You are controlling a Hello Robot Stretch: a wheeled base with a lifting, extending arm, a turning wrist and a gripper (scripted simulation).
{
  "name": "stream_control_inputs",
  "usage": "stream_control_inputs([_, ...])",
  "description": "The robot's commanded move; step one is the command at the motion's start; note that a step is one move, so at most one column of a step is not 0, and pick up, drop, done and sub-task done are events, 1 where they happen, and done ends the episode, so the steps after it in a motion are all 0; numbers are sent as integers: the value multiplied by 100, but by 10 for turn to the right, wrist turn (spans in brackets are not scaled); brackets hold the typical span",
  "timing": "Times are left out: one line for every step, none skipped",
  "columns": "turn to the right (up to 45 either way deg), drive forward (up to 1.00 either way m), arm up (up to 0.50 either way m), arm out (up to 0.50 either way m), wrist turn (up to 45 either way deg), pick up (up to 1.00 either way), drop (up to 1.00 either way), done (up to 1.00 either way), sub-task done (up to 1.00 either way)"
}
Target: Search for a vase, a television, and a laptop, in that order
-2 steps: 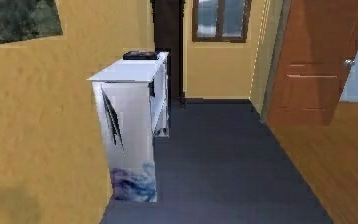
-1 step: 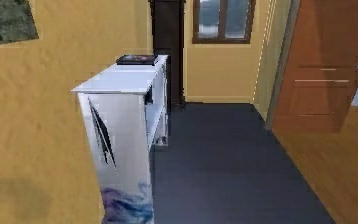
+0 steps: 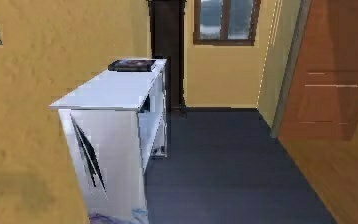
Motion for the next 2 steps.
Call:
stream_control_inputs([450, 0, 0, 0, 0, 0, 0, 0, 0])
stream_control_inputs([450, 0, 0, 0, 0, 0, 0, 0, 0])
